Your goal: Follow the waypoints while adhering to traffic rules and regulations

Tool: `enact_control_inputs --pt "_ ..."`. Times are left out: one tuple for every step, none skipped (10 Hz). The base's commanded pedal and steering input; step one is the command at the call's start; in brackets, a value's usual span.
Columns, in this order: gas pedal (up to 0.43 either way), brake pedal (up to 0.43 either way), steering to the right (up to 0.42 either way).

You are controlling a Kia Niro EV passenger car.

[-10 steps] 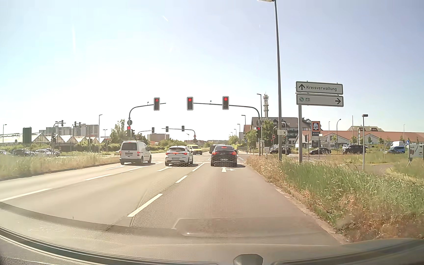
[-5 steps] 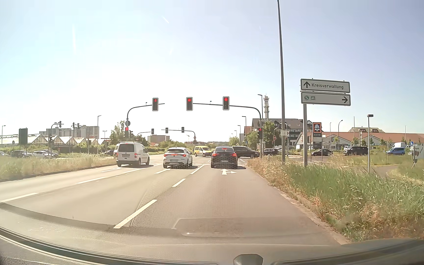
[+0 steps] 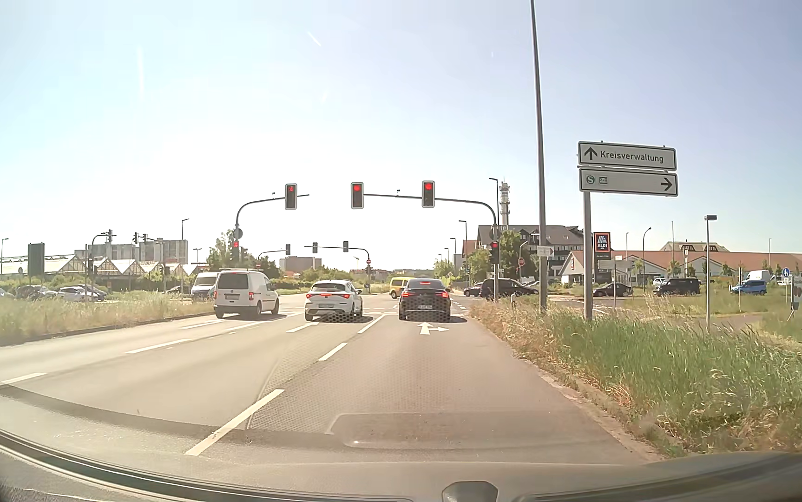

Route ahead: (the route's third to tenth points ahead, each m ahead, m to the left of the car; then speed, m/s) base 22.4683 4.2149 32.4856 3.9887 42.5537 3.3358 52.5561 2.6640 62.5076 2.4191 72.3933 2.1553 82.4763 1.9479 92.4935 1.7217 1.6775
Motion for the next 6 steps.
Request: enact_control_inputs --pt "0.000 0.030 -0.005" --pt "0.000 0.030 -0.005" --pt "0.000 0.030 -0.005" --pt "0.000 0.030 -0.005" --pt "0.000 0.030 -0.005" --pt "0.000 0.030 -0.005"
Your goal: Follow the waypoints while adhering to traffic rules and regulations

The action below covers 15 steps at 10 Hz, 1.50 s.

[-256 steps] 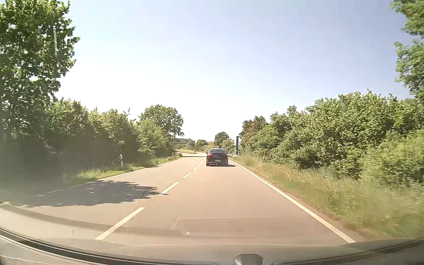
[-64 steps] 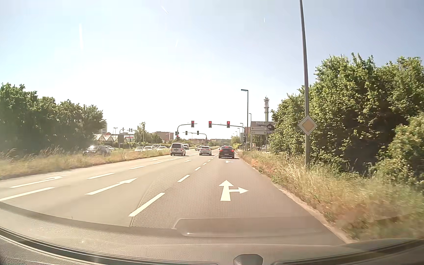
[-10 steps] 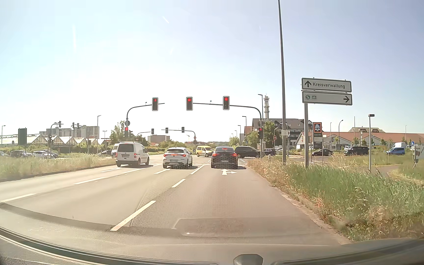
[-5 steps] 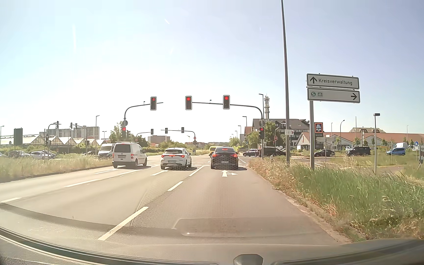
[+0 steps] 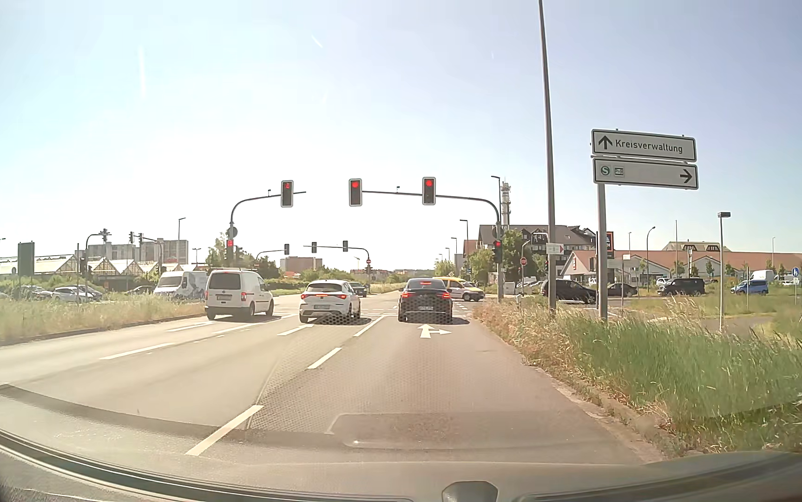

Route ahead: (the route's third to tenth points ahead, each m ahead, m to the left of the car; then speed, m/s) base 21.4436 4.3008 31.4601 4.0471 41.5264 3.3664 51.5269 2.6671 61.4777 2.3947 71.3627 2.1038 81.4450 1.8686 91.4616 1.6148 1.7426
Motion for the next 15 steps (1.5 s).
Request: enact_control_inputs --pt "0.000 0.030 -0.004" --pt "0.000 0.030 -0.004" --pt "0.000 0.030 -0.004" --pt "0.000 0.030 -0.004" --pt "0.000 0.030 -0.005" --pt "0.000 0.030 -0.004" --pt "0.000 0.030 -0.003" --pt "0.000 0.030 -0.001" --pt "0.000 0.030 0.000" --pt "0.000 0.030 0.000" --pt "0.000 0.030 -0.002" --pt "0.000 0.030 -0.003" --pt "0.000 0.030 -0.003" --pt "0.000 0.030 -0.003" --pt "0.000 0.030 -0.004"
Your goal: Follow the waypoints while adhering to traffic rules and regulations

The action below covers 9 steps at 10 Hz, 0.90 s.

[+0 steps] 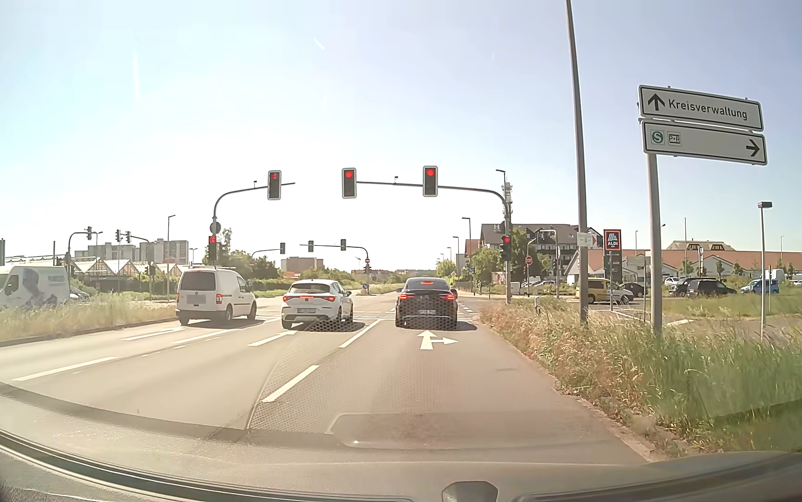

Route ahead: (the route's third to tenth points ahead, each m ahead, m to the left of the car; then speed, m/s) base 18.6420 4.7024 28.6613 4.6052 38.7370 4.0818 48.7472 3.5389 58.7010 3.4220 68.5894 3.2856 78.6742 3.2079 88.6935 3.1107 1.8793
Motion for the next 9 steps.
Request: enact_control_inputs --pt "0.000 0.030 -0.005" --pt "0.000 0.030 -0.005" --pt "0.000 0.030 -0.006" --pt "0.000 0.030 -0.005" --pt "0.000 0.030 -0.006" --pt "0.000 0.030 -0.009" --pt "0.000 0.030 -0.013" --pt "0.000 0.030 -0.014" --pt "0.000 0.030 -0.014"
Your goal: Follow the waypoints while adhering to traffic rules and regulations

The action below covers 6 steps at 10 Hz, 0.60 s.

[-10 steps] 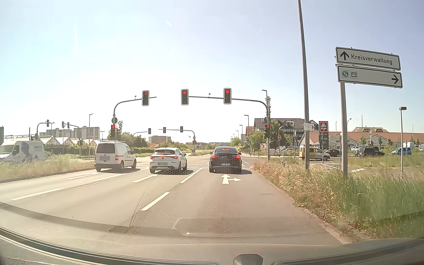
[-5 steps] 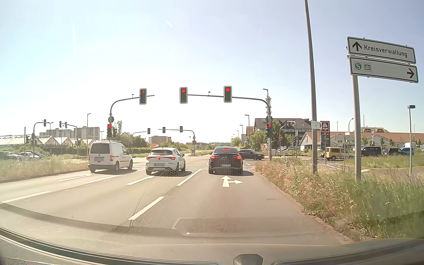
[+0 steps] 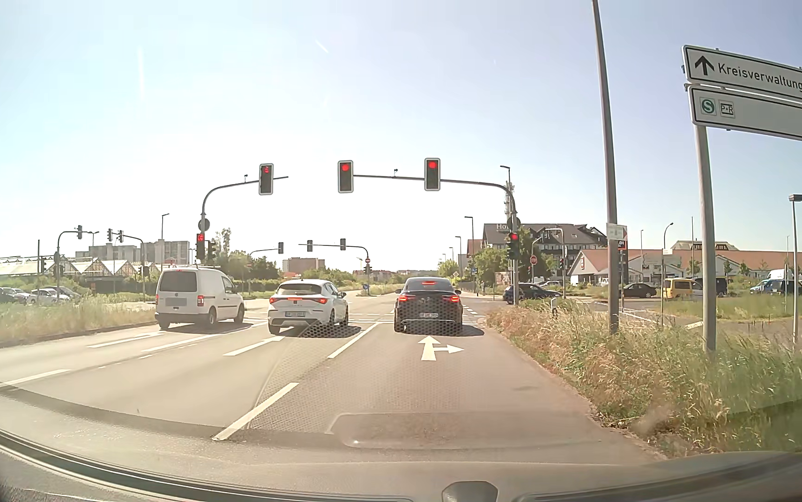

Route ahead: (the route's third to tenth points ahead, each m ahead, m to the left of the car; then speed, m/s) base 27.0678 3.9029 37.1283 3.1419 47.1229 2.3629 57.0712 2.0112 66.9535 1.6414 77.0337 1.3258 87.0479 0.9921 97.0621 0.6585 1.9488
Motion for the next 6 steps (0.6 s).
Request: enact_control_inputs --pt "0.000 0.030 -0.014" --pt "0.000 0.030 -0.014" --pt "0.000 0.030 -0.014" --pt "0.000 0.030 -0.014" --pt "0.000 0.030 -0.013" --pt "0.000 0.030 -0.011"
